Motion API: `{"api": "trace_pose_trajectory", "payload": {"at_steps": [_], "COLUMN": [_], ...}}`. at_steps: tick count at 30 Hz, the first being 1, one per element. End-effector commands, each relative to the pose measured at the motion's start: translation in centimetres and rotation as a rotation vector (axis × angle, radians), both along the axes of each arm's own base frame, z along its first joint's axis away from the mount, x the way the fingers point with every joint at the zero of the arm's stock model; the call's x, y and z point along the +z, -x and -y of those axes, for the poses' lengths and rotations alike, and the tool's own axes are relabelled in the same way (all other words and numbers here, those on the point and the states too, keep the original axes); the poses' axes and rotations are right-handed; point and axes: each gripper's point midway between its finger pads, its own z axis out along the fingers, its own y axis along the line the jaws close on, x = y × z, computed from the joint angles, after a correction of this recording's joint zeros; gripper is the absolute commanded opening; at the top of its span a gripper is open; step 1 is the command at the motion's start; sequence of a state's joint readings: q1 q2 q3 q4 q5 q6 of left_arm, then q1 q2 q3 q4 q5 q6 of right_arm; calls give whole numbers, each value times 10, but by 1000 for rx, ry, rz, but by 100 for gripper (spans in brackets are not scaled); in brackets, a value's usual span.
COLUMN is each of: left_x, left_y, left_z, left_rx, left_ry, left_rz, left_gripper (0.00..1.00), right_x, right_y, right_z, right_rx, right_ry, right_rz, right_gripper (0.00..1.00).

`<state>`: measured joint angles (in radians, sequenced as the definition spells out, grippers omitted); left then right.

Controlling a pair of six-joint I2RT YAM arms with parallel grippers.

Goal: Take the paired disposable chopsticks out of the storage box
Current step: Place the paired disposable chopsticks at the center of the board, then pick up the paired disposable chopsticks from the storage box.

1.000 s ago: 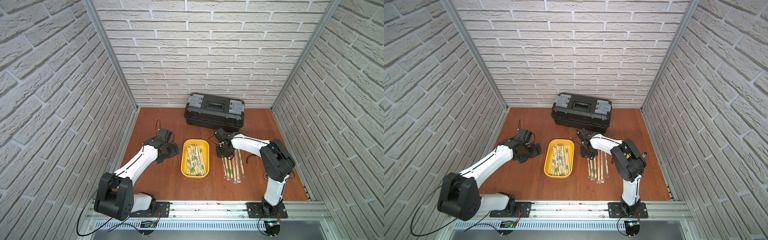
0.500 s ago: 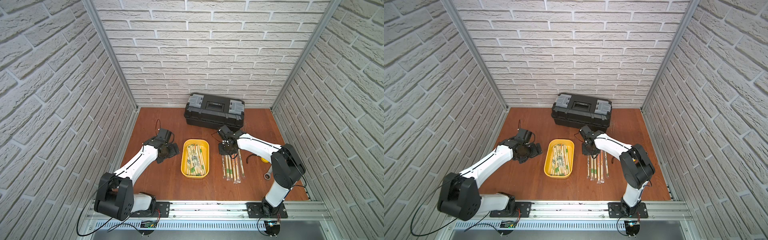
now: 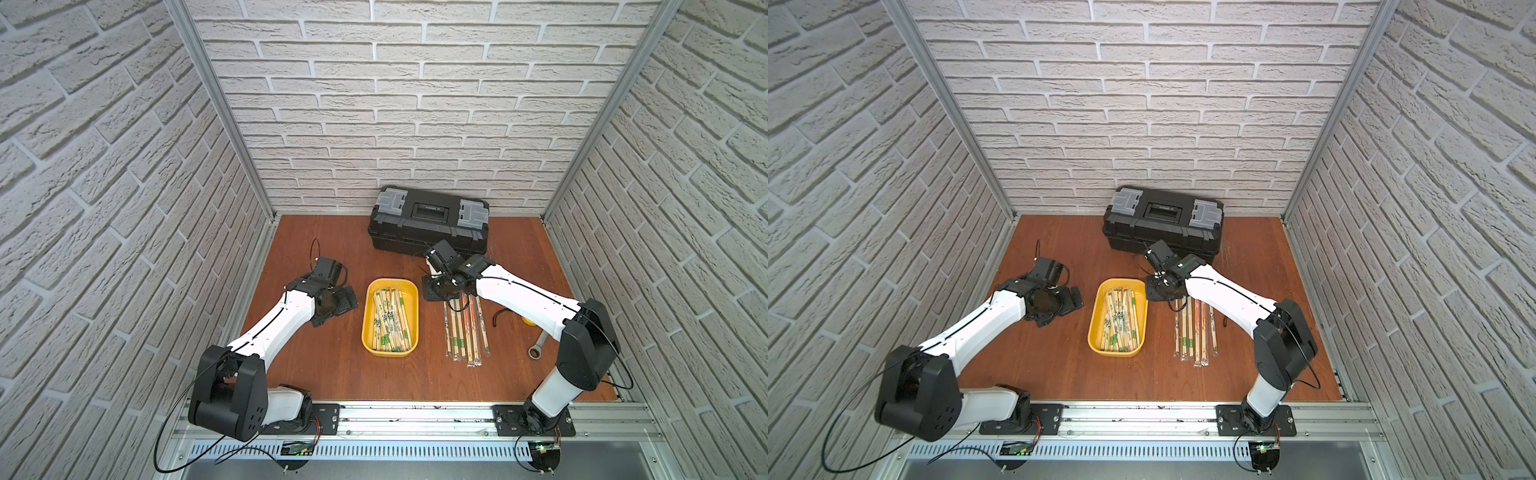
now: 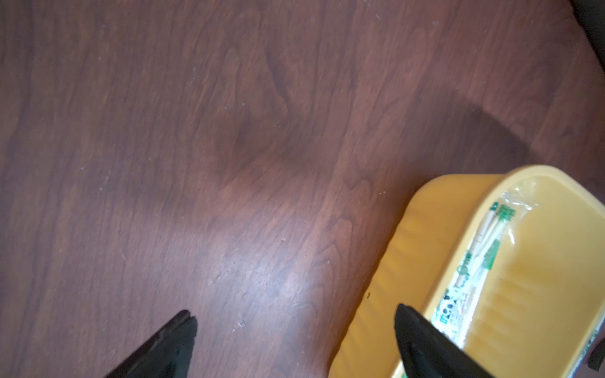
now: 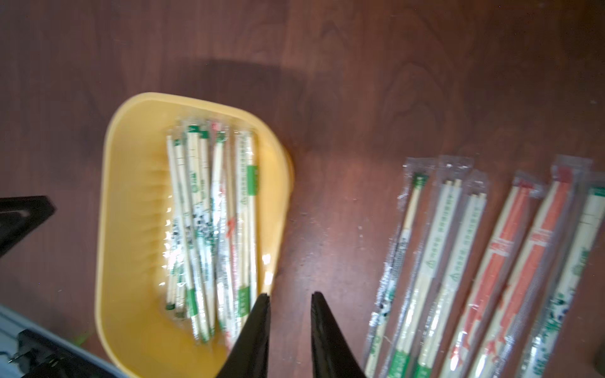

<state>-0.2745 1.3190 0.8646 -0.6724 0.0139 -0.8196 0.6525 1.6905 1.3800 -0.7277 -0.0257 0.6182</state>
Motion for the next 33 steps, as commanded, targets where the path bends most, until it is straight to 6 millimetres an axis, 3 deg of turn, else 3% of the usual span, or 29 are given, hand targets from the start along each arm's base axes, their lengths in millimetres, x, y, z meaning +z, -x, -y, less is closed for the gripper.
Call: {"api": "trace_pose_trajectory", "payload": {"at_steps": [1, 6, 12, 17, 33], "left_x": [-4, -7, -10, -9, -9], "left_y": [5, 10, 15, 15, 17], "left_z": [-13, -26, -35, -36, -33], "left_rx": [9, 43, 72, 77, 82], "left_ry": [-27, -21, -4, 5, 28], "left_rz": [-4, -8, -14, -7, 0], "left_gripper": [98, 98, 98, 98, 98], "right_x": [-2, -16, -34, -52, -79], "right_y": [-2, -2, -5, -10, -25], "right_z": [-29, -61, -82, -91, -104], "right_rx": [23, 67, 89, 90, 100], "right_ry": [-55, -67, -54, -36, 10], "right_rz": [-15, -47, -70, -98, -122], "right_gripper": [25, 24, 24, 23, 21]}}
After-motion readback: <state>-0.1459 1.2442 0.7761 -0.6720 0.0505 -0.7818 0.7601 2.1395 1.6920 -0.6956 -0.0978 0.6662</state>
